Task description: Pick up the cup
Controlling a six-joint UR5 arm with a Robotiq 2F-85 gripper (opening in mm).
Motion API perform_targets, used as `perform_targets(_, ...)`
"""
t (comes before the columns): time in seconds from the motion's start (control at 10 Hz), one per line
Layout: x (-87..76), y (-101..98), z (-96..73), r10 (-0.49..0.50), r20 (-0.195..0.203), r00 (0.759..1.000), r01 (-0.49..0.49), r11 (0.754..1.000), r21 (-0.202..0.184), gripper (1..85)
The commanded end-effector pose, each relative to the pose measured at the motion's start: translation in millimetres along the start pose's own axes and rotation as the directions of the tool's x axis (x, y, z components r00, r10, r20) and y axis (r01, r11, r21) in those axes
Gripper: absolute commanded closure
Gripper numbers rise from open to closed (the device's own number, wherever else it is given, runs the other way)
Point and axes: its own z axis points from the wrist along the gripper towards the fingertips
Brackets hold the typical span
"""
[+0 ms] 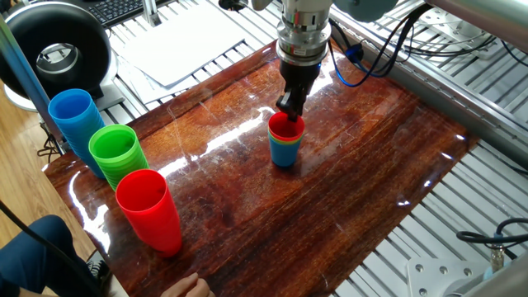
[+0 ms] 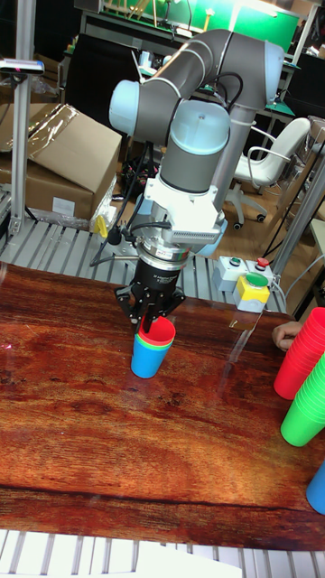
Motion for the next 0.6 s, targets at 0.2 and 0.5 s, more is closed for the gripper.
perform_targets(0.2,0.6,4.0,-1.3,0.018,-0.003,1.000,-0.018,1.000,-0.017,72.3)
perform_targets(0.5,0.5,7.3,-1.7,0.026,-0.006,1.000,-0.026,0.999,-0.029,79.0)
